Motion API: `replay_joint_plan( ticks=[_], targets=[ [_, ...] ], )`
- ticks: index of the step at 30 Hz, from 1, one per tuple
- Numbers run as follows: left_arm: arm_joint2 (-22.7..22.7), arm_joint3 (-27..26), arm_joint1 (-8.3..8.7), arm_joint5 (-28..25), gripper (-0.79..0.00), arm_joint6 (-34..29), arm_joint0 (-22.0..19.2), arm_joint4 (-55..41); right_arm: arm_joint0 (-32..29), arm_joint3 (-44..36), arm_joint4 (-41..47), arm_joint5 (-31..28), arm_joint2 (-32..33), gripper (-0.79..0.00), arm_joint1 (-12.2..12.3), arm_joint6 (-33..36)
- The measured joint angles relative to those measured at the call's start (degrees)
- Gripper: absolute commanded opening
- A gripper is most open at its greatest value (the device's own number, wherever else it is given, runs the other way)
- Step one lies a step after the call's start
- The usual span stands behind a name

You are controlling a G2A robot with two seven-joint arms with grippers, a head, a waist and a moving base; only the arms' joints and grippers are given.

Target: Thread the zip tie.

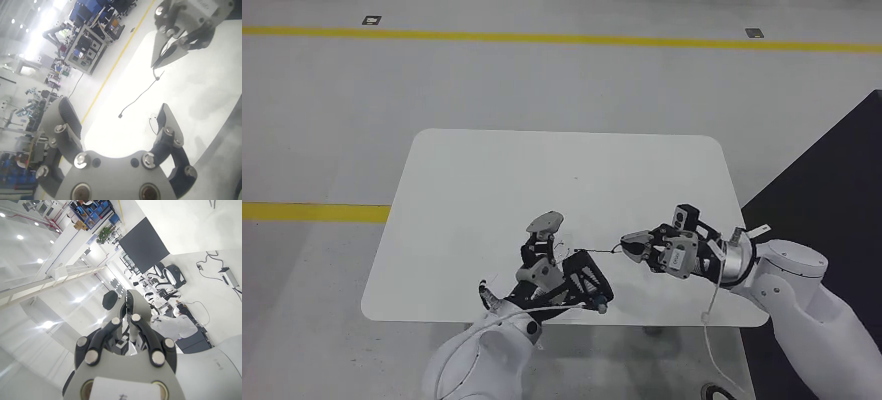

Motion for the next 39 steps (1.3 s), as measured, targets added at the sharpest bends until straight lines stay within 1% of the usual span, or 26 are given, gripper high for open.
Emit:
replay_joint_plan(
  ticks=[4,7,10,18,21,25,28,31,33,39],
  targets=[
    [-2.74,0.00,0.03,-0.68,0.000,-1.54,0.67,-5.73,-0.96,-0.03,3.34,-2.31,2.60,-0.785,-0.13,0.59],
    [-3.02,0.55,0.09,-2.65,0.000,-2.08,0.76,-9.28,-1.52,-0.21,5.98,-3.26,3.79,-0.785,-0.30,0.22],
    [-2.91,0.83,0.11,-3.28,0.000,-2.24,0.65,-9.73,-1.71,0.01,7.64,-4.11,4.25,-0.785,-0.45,-0.62],
    [-2.93,1.38,0.06,-2.69,0.000,-1.71,1.04,-10.39,-1.70,0.01,7.55,-4.08,4.22,-0.785,-0.44,-0.59],
    [-3.60,3.55,-0.12,-1.92,0.000,-0.31,1.51,-18.20,-1.93,-0.05,8.58,-5.39,3.85,-0.785,-0.69,-1.25],
    [-6.48,6.47,-0.41,-1.54,0.000,0.30,0.82,-36.37,-1.81,-0.19,10.39,-6.95,3.30,-0.785,-1.10,-2.33],
    [-8.35,8.41,-0.50,-0.01,0.000,-0.40,-0.50,-46.92,-1.69,-0.39,10.60,-7.07,2.87,-0.785,-1.28,-2.81],
    [-8.67,10.32,-0.68,2.81,0.000,0.80,-1.54,-54.58,-1.73,-0.52,10.69,-7.37,2.11,-0.785,-1.50,-3.27],
    [-8.60,11.73,-0.71,4.22,0.000,0.43,-2.12,-56.97,-1.66,-0.49,10.89,-7.51,1.65,-0.785,-1.64,-3.54],
    [-8.60,11.82,-0.70,4.17,0.000,0.22,-2.14,-56.54,-1.48,-0.53,10.96,-7.51,1.44,-0.785,-1.71,-3.74]
  ],
)
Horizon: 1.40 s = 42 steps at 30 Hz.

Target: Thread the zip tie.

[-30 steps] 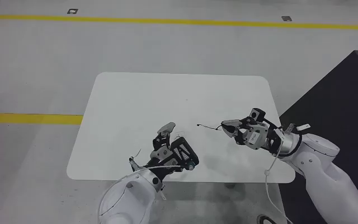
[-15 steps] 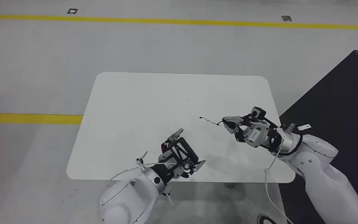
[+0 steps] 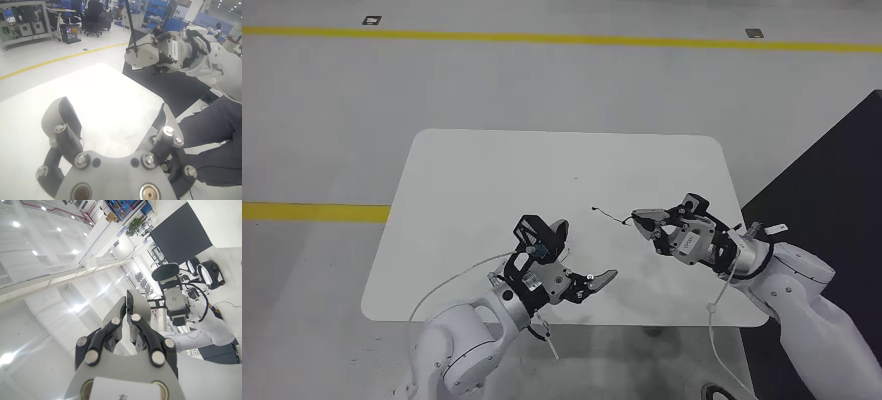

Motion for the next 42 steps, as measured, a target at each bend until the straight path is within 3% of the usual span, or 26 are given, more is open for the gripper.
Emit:
replay_joint_plan(
  ticks=[3,8,9,11,14,26,29,42],
  targets=[
    [0.10,0.06,-0.01,0.07,0.000,0.22,0.09,-0.23,-0.09,-0.01,0.03,-0.21,-0.02,-0.785,-0.03,-0.14],
    [2.38,2.10,-0.16,1.32,0.000,5.95,0.67,-4.12,-0.35,-0.57,0.89,-2.14,-0.55,-0.785,-0.47,-2.23],
    [2.68,2.44,-0.23,1.79,-0.018,7.14,0.79,-5.80,-0.34,-0.62,0.90,-2.22,-0.63,-0.785,-0.53,-2.41],
    [2.81,3.08,-0.30,2.88,-0.151,8.89,0.87,-9.43,-0.33,-0.71,0.69,-2.33,-0.78,-0.785,-0.64,-2.83],
    [2.78,3.69,-0.29,4.41,-0.243,9.91,0.75,-12.25,-0.34,-0.66,0.56,-2.25,-0.80,-0.785,-0.77,-3.15],
    [6.78,5.45,-0.43,8.91,-0.332,12.05,-1.66,-11.56,0.20,-1.09,-1.20,-1.71,-2.49,-0.785,-1.37,-3.73],
    [6.59,5.44,-0.38,9.78,-0.419,13.05,-1.74,-12.06,0.47,-1.09,-1.23,-1.60,-2.63,-0.785,-1.52,-3.77],
    [6.84,4.55,0.02,10.65,-0.449,14.07,-1.70,-13.50,0.46,-0.84,-1.66,-1.38,-2.61,-0.785,-2.01,-3.75]
  ],
)
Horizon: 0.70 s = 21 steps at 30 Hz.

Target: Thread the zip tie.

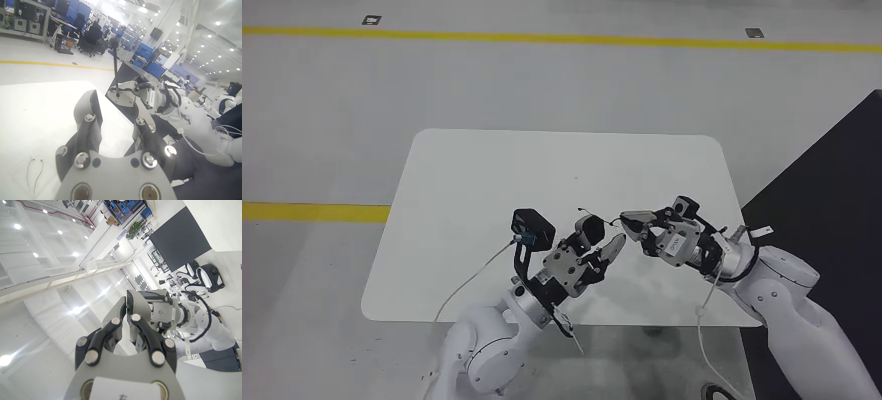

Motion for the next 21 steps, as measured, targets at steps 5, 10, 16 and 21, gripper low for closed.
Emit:
replay_joint_plan(
  ticks=[5,10,16,21],
  targets=[
    [-0.04,-0.11,0.14,0.16,-0.483,1.10,0.09,-0.69,0.02,-0.29,0.09,0.15,-0.17,-0.785,-0.22,-0.15],
    [0.30,0.51,0.24,0.67,-0.486,1.26,-0.36,-0.80,-0.08,-0.33,-0.50,0.13,-0.80,-0.785,-0.45,-0.16],
    [0.97,0.63,0.34,1.54,-0.505,1.02,-0.75,-0.34,0.23,-0.45,-0.70,0.20,-0.93,-0.785,-0.68,-0.09],
    [0.60,0.54,0.47,1.98,-0.542,1.64,-0.72,-1.07,0.24,-0.49,-0.76,0.42,-0.83,-0.785,-0.84,-0.07]
  ],
)
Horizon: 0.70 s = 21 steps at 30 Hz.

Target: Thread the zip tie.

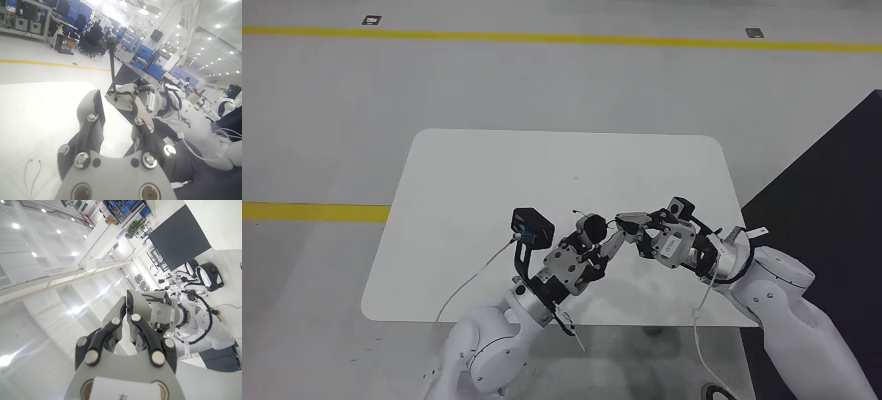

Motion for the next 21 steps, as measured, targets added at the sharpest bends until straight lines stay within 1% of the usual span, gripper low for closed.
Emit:
replay_joint_plan(
  ticks=[4,6,8,10,21],
  targets=[
    [-0.07,-0.02,0.11,-0.08,-0.576,0.29,-0.09,-0.33,-0.18,0.00,-0.09,0.03,0.10,-0.785,-0.13,0.14],
    [-0.10,-0.02,0.16,-0.03,-0.579,0.36,-0.11,-0.42,-0.17,0.06,-0.15,0.07,0.16,-0.785,-0.18,0.21],
    [-0.14,0.02,0.23,0.01,-0.606,0.46,-0.14,-0.48,-0.11,0.02,-0.21,0.18,0.27,-0.785,-0.23,0.17],
    [-0.18,0.02,0.29,0.18,-0.613,0.48,-0.11,-0.40,-0.11,-0.11,-0.24,0.29,0.41,-0.785,-0.29,0.18],
    [0.50,-0.49,0.63,0.10,-0.600,0.22,0.38,-0.05,-0.40,-0.32,-0.42,0.54,0.89,-0.785,-0.56,0.31]
  ],
)
